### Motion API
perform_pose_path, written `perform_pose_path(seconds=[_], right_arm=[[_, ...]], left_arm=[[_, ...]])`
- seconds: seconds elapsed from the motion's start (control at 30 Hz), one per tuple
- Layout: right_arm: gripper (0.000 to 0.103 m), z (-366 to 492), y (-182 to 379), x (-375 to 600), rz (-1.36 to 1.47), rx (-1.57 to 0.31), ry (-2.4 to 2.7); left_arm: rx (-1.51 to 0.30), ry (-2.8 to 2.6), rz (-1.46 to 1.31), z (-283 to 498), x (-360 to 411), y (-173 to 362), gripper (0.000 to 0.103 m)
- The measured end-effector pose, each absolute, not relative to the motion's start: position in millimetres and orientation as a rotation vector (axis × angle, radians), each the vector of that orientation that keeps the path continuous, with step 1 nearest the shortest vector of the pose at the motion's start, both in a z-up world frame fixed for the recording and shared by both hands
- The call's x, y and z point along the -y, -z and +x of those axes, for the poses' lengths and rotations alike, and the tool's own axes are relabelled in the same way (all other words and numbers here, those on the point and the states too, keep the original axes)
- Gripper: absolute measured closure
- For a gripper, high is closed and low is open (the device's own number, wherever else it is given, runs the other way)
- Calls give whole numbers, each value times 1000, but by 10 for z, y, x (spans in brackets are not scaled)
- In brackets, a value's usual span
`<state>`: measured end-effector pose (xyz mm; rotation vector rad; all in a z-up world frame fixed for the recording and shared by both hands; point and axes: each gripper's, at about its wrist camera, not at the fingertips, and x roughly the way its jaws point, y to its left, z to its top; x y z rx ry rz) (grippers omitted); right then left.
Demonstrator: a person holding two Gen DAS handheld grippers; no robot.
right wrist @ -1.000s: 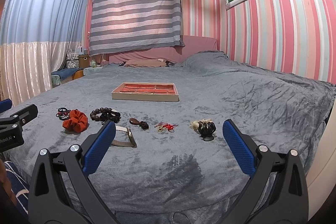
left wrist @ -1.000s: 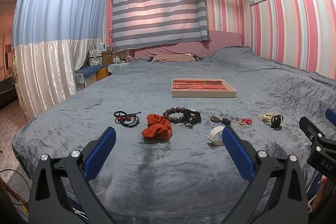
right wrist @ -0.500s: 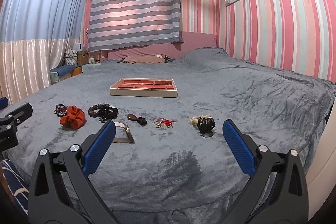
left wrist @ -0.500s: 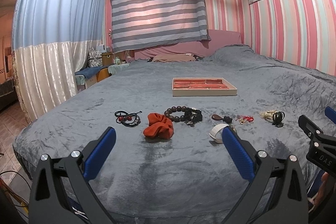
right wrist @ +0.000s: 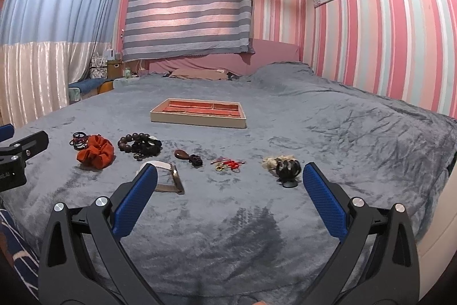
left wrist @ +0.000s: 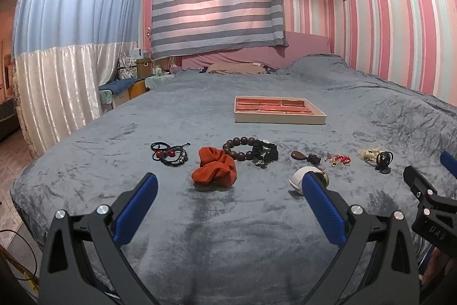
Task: Organize jewelry
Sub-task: 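Grasp the orange scrunchie with left tool while right tool grasps the white-strap watch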
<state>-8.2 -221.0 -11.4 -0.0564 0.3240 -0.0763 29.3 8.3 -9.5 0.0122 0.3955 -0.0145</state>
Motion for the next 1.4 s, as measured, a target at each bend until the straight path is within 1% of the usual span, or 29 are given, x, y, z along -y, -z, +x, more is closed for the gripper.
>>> perform_pose_path(seconds=[0.13, 0.47, 0.7, 1.3, 1.37, 1.4], right_arm=[[4, 29, 113, 2161, -55, -314, 59], [4, 403, 219, 1960, -99, -359, 37], [4, 673, 412, 1864, -114, -432, 26], [4, 1196, 701, 1745, -120, -546, 19], [5, 1252, 723, 1749, -119, -561, 16], [8, 1301, 745, 1748, -119, -576, 12]], left_arm=[[-405, 28, 11, 402, -110, 92, 4], [-432, 45, 19, 722, -190, 104, 4], [-492, 50, 12, 1007, -248, 216, 4], [-594, 50, 12, 1564, -371, 514, 4], [-612, 50, 10, 1632, -374, 555, 4], [-626, 50, 8, 1675, -378, 583, 4]])
